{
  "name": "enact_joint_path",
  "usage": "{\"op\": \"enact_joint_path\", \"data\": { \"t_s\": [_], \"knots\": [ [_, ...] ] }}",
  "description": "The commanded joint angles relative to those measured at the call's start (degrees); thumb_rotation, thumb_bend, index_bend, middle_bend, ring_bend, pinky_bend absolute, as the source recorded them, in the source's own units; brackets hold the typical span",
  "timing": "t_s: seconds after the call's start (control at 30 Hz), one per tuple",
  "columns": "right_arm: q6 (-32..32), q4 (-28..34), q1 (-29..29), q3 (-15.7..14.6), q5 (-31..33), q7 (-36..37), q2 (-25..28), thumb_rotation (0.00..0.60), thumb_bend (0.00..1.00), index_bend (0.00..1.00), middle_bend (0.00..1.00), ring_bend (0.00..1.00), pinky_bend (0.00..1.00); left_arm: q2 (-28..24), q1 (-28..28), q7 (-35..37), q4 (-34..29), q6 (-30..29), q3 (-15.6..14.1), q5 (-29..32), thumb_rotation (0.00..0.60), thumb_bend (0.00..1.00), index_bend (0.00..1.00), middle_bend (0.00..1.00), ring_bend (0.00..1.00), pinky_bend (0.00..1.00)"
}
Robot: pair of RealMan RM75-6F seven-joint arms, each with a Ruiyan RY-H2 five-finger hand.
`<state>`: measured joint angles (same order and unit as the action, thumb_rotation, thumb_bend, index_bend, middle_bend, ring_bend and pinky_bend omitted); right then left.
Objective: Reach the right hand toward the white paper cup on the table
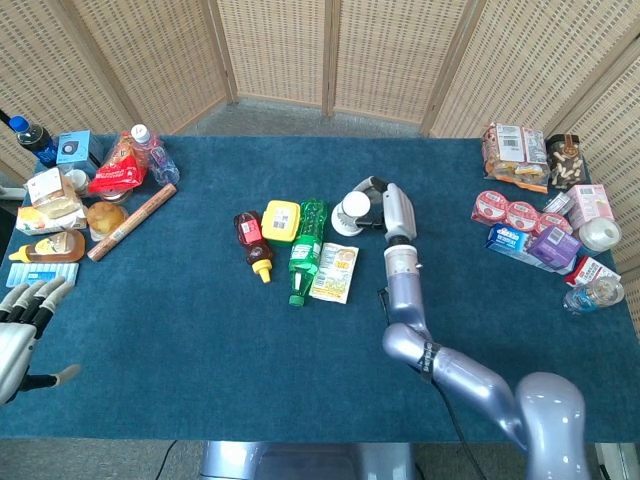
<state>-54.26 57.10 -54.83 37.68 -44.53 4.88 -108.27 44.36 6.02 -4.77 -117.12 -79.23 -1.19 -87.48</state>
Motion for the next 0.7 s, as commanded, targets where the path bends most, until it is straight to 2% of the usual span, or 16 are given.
{"op": "enact_joint_path", "data": {
  "t_s": [0.03, 0.2, 0.4, 0.53, 0.7],
  "knots": [
    [-6.63, 13.82, 6.54, -1.47, -2.74, -1.92, 7.46, 0.6, 0.0, 0.55, 0.67, 0.41, 0.37, 0.0, 0.04, 0.05, -0.14, -0.02, -0.01, -0.21, 0.6, 0.0, 0.0, 0.0, 0.0, 0.0],
    [-11.62, 26.08, 12.81, -2.62, -2.94, -2.7, 13.18, 0.6, 0.0, 0.55, 0.67, 0.41, 0.37, -0.01, 0.2, 0.37, -0.36, 0.15, -0.1, -0.77, 0.6, 0.0, 0.0, 0.0, 0.0, 0.0],
    [-15.15, 36.11, 18.46, -5.24, -5.23, -2.6, 18.54, 0.6, 0.0, 0.55, 0.67, 0.41, 0.37, -0.09, 0.18, 0.51, -0.63, 0.09, -0.32, -1.5, 0.6, 0.0, 0.0, 0.0, 0.0, 0.0],
    [-17.01, 40.39, 21.29, -7.37, -6.95, -2.26, 20.61, 0.6, 0.0, 0.55, 0.67, 0.41, 0.37, -0.14, 0.18, 0.57, -0.74, 0.05, -0.41, -1.83, 0.6, 0.0, 0.0, 0.0, 0.0, 0.0],
    [-17.76, 41.52, 22.92, -9.16, -8.52, -1.7, 21.68, 0.6, 0.0, 0.55, 0.67, 0.41, 0.37, -0.09, 0.12, 0.34, -0.88, 0.06, -0.58, -2.08, 0.6, 0.0, 0.0, 0.0, 0.0, 0.0]
  ]
}}
